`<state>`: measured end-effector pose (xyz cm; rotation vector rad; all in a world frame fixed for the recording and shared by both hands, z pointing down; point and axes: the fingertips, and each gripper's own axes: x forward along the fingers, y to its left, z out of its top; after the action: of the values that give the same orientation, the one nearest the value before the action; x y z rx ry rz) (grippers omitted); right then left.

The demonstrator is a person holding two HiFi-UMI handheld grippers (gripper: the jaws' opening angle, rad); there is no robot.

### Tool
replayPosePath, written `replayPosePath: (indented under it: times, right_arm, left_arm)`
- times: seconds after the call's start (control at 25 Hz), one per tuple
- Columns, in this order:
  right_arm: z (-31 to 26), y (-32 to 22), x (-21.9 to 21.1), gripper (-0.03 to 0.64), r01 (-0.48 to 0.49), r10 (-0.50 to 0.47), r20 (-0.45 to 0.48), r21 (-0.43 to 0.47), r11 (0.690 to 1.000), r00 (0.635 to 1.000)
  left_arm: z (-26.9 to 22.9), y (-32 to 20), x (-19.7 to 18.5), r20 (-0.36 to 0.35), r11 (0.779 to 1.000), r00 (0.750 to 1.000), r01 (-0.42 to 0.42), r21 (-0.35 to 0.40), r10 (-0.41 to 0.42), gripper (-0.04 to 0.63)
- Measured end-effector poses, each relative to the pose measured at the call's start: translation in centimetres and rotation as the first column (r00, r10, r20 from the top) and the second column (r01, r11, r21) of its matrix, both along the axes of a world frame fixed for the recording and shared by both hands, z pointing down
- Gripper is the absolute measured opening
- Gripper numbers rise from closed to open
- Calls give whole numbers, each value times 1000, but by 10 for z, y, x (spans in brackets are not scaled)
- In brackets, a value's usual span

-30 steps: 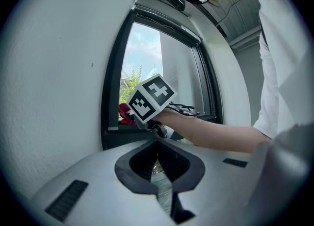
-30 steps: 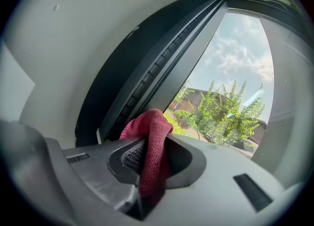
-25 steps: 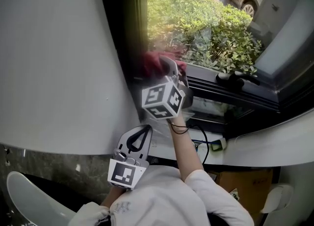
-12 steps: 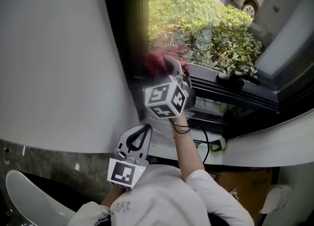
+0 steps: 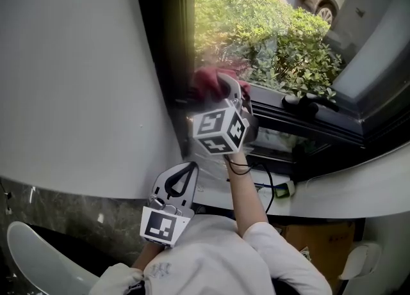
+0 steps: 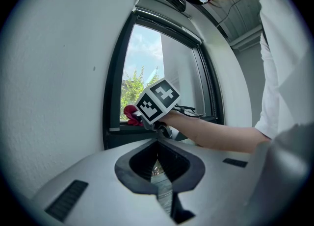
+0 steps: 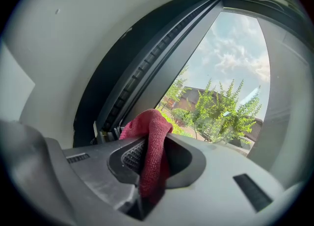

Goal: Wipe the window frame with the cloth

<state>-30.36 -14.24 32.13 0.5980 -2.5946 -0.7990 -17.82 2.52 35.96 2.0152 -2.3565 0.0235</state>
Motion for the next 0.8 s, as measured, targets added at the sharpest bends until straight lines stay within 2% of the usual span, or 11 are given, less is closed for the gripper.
replayPosePath:
  times: [0.8]
  right_arm:
    - [-2, -27, 37, 64, -83, 83, 10, -34, 996, 996]
  left_arm:
    - [-3, -3, 13, 16, 999, 999, -48, 9, 47, 8]
